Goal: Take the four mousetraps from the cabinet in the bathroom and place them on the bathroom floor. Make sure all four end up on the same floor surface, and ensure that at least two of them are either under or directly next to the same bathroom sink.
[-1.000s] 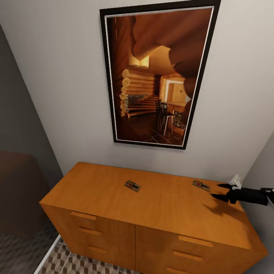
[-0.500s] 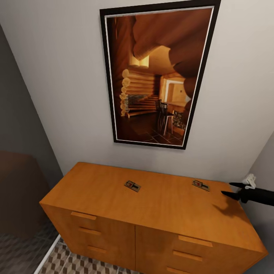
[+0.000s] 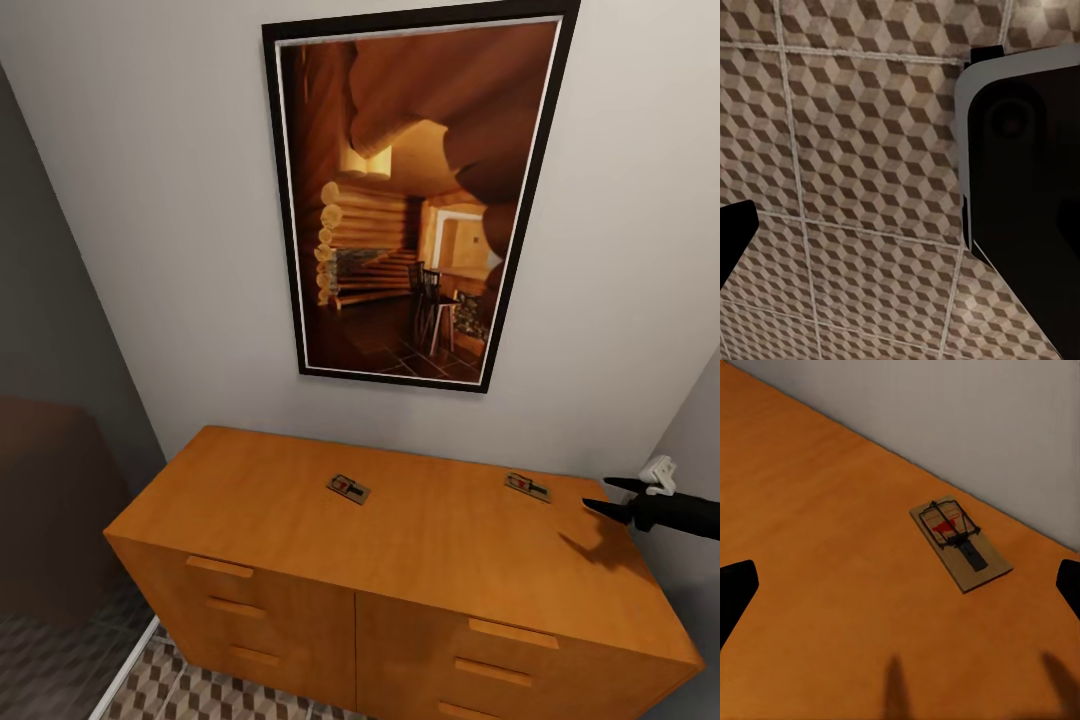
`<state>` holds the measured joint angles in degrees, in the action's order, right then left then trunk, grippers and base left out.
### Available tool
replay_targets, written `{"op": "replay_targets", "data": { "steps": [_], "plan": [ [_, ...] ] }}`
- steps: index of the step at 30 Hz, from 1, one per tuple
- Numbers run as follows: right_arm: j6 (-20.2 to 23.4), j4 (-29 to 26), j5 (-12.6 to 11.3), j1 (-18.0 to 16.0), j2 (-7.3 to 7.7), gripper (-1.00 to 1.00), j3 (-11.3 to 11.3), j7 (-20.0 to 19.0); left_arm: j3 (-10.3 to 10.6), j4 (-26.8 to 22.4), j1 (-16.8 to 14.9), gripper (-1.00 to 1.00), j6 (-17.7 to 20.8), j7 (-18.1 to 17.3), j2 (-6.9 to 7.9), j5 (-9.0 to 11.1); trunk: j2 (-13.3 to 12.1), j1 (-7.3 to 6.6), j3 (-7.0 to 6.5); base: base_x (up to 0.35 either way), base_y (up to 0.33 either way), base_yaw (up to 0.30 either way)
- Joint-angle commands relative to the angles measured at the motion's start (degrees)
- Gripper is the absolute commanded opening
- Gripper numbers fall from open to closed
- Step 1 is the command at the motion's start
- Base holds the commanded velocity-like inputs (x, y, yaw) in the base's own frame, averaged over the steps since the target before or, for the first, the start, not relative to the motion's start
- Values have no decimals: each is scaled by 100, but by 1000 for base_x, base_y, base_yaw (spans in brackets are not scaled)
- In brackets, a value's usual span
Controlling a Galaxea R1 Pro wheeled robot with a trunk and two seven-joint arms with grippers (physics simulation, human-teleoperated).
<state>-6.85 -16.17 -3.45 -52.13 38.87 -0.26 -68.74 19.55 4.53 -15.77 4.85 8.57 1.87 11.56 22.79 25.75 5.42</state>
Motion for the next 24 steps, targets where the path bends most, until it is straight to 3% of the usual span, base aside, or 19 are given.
{"op": "replay_targets", "data": {
  "steps": [1, 14, 24],
  "plan": [
    [-35, 8, -5, -8, 0, 100, -1, -15, 49, 4, -6, 100, 12, 5, -2, 53, 12, 4, 13, 0, 0, 0],
    [-44, 8, -7, -8, -2, 100, 0, -9, 49, 4, -6, 100, 10, 4, -2, 53, 12, 4, 13, 4, 0, 0],
    [-44, 8, -7, -8, -12, 100, 10, 4, 49, 4, -9, 100, 7, 4, -2, 50, 12, 4, 13, 107, 0, 0]
  ]
}}
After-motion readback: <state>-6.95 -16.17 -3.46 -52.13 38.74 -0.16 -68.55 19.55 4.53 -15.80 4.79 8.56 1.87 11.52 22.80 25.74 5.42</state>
